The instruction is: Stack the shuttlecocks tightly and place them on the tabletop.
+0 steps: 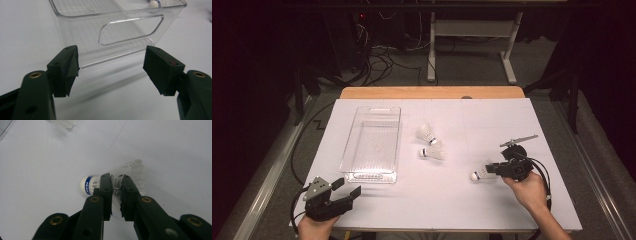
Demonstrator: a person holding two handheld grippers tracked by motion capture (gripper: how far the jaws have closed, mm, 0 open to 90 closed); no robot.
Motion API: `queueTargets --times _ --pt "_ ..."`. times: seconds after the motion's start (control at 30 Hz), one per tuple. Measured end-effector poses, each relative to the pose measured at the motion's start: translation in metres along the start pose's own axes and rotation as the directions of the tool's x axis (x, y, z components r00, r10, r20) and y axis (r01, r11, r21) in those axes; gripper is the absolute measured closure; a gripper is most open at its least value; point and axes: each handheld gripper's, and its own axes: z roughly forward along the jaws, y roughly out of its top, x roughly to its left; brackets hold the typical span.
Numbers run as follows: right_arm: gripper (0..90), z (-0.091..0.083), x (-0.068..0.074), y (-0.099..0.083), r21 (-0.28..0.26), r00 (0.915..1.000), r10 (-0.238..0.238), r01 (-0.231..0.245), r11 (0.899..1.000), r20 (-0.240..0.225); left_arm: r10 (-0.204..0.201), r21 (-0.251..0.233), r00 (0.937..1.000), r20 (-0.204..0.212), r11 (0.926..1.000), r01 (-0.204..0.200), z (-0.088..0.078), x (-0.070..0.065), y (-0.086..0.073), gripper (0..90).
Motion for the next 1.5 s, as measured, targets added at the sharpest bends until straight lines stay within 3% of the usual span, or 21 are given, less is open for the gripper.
queueTargets --times 0.2,0.47,0.87,1.07,1.5 --pt "89.2 -0.002 -0.001 -0.003 0.006 0.9997 -0.014 0.014 1.0 -0.019 -0.001 0.001 1.0 -0.003 1.0 0.001 0.0 0.0 0.0 29.7" --pt "90.0 -0.005 -0.002 -0.009 0.011 0.9994 -0.012 0.012 1.0 -0.032 0.005 0.005 1.0 -0.001 1.0 -0.005 0.0 -0.001 0.0 29.8" --pt "90.0 -0.009 0.004 -0.01 -0.018 0.9974 -0.033 0.032 0.999 -0.064 0.012 0.011 0.9999 -0.004 0.9999 -0.011 0.001 -0.001 0.0 30.3" --pt "90.0 -0.011 0.007 -0.008 -0.051 0.9965 -0.05 0.047 0.998 -0.067 0.024 0.006 0.9993 -0.027 0.9997 -0.024 -0.001 -0.001 0.0 30.4" --pt "90.0 -0.013 0.009 -0.006 -0.096 0.9965 -0.055 0.049 0.994 -0.063 0.035 0.013 0.999 -0.029 0.9993 -0.034 0.0 -0.002 0.0 30.3"
